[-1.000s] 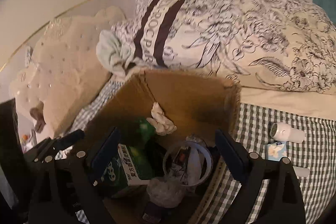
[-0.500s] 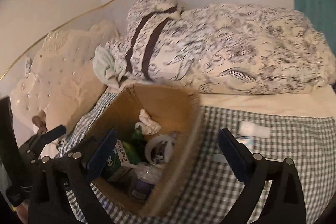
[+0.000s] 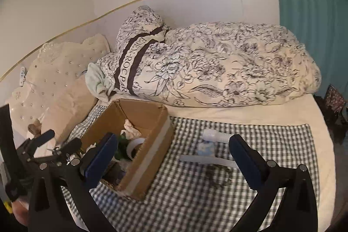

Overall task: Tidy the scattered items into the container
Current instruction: 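Withdraw both grippers from the cardboard box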

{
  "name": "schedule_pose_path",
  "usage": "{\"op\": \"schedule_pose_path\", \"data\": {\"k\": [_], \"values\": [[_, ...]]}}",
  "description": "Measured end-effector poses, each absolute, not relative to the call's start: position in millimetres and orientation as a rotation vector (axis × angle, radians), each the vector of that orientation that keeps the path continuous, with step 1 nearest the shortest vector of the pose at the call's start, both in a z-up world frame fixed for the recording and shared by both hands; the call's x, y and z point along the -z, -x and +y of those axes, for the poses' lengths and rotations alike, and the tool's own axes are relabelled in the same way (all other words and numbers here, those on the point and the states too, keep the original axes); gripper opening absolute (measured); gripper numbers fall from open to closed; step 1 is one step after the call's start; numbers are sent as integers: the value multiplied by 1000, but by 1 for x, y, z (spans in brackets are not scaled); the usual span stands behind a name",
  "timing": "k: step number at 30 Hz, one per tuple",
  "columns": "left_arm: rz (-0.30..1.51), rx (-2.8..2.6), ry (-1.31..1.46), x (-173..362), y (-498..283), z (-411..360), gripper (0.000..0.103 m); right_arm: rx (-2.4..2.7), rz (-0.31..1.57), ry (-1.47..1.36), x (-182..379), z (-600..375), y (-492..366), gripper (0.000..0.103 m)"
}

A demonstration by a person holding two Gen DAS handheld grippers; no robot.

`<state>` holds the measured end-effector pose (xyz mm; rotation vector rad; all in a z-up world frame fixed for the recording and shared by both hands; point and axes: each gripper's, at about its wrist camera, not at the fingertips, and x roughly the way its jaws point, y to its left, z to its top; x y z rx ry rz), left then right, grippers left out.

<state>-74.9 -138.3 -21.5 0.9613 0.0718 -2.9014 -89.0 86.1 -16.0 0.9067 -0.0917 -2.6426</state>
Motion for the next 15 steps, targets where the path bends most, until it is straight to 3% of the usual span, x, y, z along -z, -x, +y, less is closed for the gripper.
{"op": "schedule_pose_path", "data": {"k": [15], "values": [[79,2921,-873,-3,45,-91,103,2658,70,-888,1,119,45,103]]}}
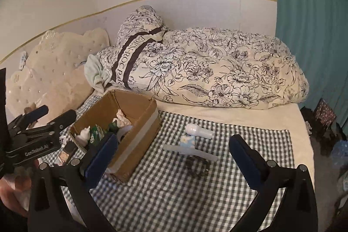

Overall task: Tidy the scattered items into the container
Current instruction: 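Withdraw both grippers from the cardboard box, then move both grippers toward the bead bracelet and white foam tube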

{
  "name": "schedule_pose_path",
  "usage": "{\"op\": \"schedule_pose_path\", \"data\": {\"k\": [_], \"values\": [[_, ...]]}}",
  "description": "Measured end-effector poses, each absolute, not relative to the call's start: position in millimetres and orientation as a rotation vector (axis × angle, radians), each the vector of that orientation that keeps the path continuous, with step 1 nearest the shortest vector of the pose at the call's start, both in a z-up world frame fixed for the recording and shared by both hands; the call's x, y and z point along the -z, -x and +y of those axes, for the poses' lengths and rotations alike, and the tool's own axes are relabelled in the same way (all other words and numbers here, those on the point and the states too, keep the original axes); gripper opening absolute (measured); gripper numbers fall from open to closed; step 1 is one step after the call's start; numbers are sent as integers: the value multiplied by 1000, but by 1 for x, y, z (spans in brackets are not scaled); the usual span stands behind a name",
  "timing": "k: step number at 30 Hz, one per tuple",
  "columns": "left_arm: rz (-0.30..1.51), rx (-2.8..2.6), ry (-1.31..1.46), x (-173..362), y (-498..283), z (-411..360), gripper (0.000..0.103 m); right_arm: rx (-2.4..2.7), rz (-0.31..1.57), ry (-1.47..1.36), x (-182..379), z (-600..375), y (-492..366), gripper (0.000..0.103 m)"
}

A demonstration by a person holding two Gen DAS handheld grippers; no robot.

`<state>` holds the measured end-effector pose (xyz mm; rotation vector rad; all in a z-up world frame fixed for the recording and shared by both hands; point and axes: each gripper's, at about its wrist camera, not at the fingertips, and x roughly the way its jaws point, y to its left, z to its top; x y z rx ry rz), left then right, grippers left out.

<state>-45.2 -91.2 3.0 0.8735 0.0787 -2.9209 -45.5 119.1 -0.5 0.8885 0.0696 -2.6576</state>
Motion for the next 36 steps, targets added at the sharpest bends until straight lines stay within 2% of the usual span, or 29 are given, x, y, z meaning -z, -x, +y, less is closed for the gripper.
{"op": "schedule_pose_path", "data": {"k": [9,15,25,36], "values": [[20,2959,-917,8,43,-55,103,2659,100,-914,6,143,34,103],[-48,2963,-961,19,51,-31,103,2668,57,-948,22,164,38,103],[-12,2943,-1061,58,83,-13,103,2676,41,-1039,66,192,62,103],[-118,2977,-1259,119,122,12,103,2566,54,-1151,133,189,91,103]]}}
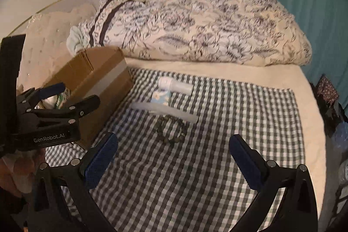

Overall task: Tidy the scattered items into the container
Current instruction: 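Move both grippers toward the bead bracelet and white foam tube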

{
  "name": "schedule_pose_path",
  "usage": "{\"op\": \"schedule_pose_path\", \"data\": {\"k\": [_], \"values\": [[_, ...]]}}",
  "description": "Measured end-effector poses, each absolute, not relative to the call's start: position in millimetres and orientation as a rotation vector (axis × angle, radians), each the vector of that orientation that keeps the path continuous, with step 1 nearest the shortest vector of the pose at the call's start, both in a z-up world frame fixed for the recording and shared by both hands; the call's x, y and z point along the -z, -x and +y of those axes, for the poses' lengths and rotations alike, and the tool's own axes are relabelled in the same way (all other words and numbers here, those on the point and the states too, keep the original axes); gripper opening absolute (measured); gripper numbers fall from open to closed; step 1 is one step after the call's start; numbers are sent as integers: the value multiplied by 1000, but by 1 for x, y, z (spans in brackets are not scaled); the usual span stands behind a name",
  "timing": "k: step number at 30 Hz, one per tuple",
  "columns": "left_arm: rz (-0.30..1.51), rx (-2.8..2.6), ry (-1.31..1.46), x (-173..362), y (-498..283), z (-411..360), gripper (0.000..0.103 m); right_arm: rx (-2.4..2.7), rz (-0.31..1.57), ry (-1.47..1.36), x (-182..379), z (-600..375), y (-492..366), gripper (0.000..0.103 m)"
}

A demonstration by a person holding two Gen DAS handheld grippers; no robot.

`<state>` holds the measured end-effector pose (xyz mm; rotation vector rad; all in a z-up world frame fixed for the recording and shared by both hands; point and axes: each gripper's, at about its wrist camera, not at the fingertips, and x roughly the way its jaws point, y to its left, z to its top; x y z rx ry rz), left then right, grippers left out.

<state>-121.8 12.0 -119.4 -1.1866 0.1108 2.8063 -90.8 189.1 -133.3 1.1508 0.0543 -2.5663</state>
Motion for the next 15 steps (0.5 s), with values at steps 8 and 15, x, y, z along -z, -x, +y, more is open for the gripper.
{"op": "schedule_pose_path", "data": {"k": [8,15], "values": [[84,-2710,1264,157,143,18,103,2517,58,-1246,179,197,129,87],[91,-2643,1321,189,159,29,103,2488,113,-1329,213,197,172,56]]}}
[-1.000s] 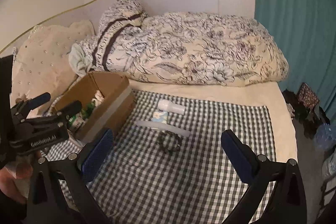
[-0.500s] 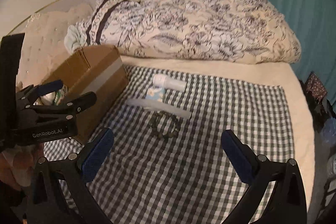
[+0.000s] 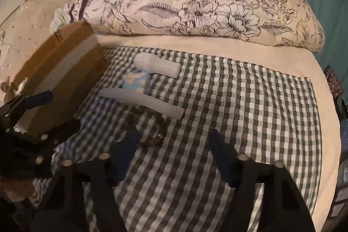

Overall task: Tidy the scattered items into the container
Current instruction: 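Move both grippers toward the bead bracelet and white foam tube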

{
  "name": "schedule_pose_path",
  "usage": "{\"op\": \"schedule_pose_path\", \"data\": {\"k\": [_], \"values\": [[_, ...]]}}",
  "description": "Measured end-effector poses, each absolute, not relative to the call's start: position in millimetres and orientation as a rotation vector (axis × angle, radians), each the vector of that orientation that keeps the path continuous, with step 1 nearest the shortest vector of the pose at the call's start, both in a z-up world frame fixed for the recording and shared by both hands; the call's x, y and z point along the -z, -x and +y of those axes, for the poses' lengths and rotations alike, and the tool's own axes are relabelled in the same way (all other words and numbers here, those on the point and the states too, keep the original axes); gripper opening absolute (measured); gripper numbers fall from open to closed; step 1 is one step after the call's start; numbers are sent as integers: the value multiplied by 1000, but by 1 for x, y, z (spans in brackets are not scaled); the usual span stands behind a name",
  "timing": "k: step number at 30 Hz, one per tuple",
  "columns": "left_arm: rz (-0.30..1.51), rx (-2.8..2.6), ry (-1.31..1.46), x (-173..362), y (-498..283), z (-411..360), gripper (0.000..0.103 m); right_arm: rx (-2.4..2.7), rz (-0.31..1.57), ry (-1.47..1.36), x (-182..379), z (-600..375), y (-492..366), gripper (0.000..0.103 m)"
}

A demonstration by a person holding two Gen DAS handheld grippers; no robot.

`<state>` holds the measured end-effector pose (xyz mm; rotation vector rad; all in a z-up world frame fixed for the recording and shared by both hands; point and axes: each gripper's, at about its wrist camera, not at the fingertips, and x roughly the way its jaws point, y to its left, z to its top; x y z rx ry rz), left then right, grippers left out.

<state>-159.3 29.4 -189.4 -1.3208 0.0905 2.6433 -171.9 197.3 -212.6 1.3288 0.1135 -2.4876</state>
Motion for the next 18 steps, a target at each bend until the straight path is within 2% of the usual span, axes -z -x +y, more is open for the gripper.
{"op": "schedule_pose_path", "data": {"k": [8,10,18], "values": [[76,-2599,1379,218,179,39,103,2416,244,-1375,252,176,209,53],[64,-2590,1393,226,183,40,103,2391,246,-1388,260,175,217,46],[50,-2561,1442,251,190,46,103,2355,255,-1407,281,167,241,45]]}}
